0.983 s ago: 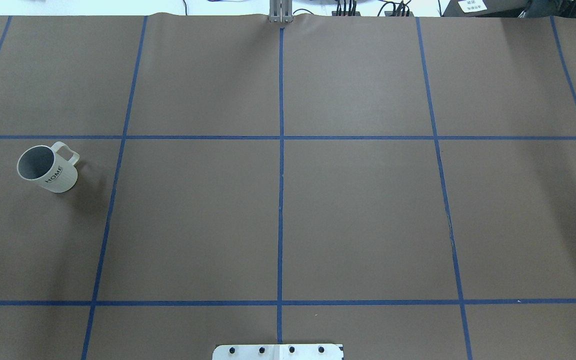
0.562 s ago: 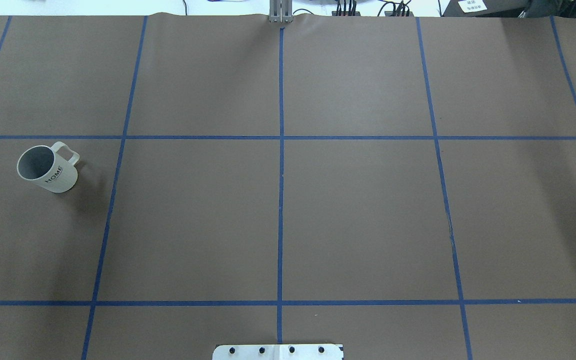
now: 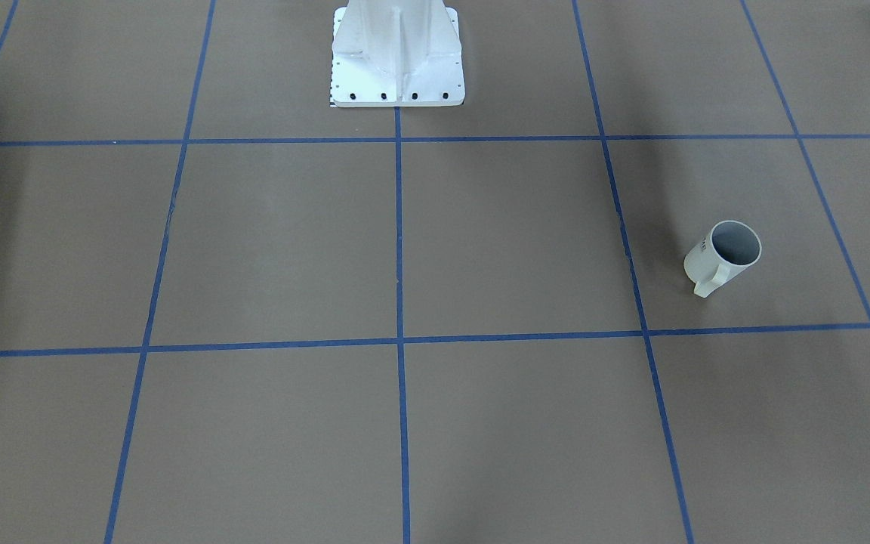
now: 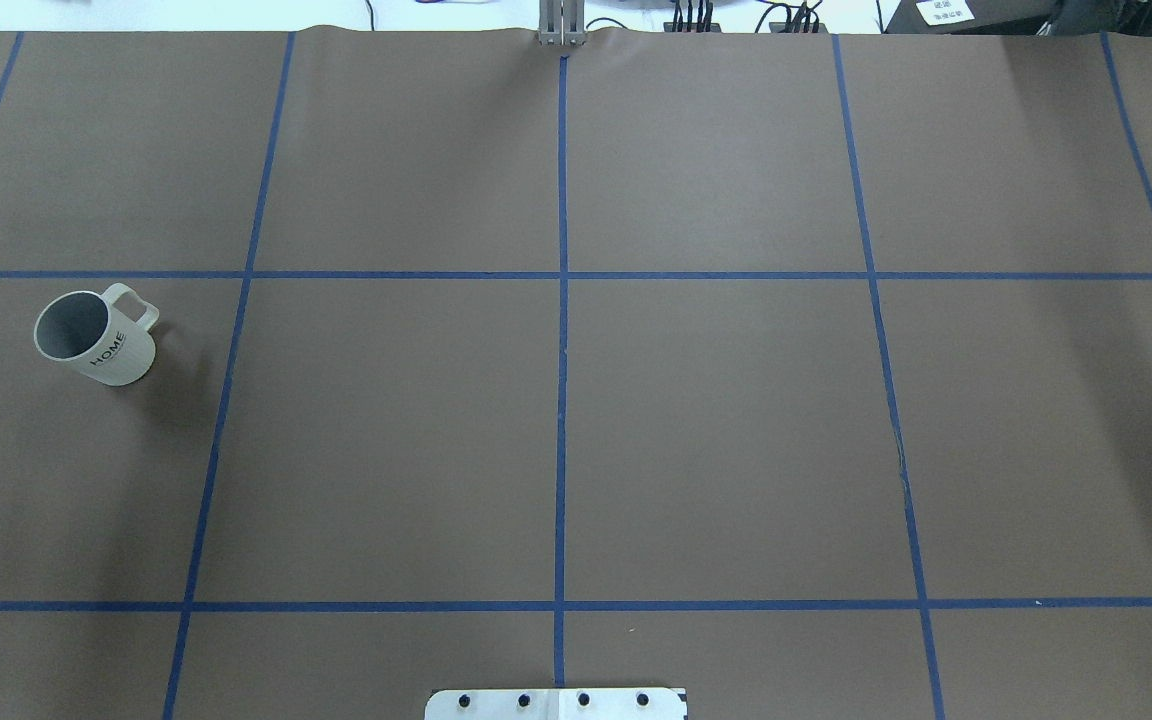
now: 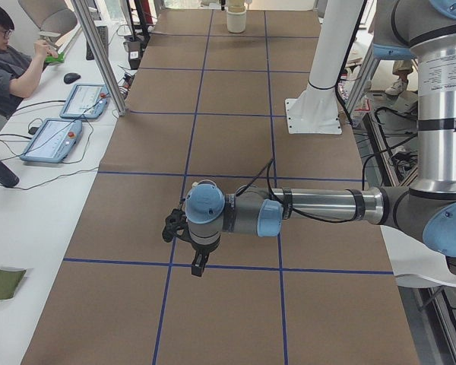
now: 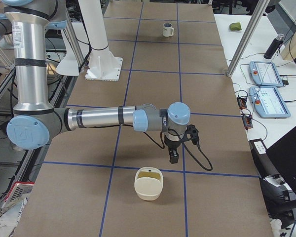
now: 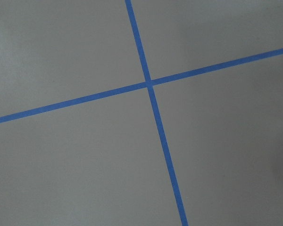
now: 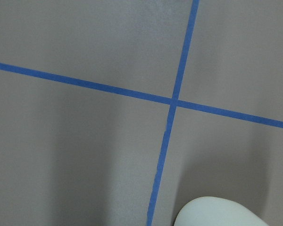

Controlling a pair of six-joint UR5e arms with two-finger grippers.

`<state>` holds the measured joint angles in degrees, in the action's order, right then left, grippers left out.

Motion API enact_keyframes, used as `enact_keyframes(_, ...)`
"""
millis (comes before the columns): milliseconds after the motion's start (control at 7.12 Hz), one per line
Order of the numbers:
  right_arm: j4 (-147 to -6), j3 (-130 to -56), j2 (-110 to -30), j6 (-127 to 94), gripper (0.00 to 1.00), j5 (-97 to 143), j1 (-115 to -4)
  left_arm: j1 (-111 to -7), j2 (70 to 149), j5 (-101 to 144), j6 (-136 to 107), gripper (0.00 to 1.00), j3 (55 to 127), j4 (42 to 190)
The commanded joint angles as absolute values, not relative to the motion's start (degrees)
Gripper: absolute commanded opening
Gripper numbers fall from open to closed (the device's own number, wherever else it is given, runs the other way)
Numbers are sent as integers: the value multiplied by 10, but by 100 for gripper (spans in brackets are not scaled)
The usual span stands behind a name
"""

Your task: Left arm hands cup to right arm to dump lemon

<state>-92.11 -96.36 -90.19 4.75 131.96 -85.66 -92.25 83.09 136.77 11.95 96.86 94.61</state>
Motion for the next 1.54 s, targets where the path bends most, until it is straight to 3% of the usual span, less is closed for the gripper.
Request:
enact_keyframes(0, -921, -963, -901, 47, 100, 1320, -855, -922, 827, 1368, 120, 100, 969, 947)
enact_keyframes(1404, -920, -961, -899, 48, 100, 1340, -842, -921, 827, 1369, 120, 100, 962, 947)
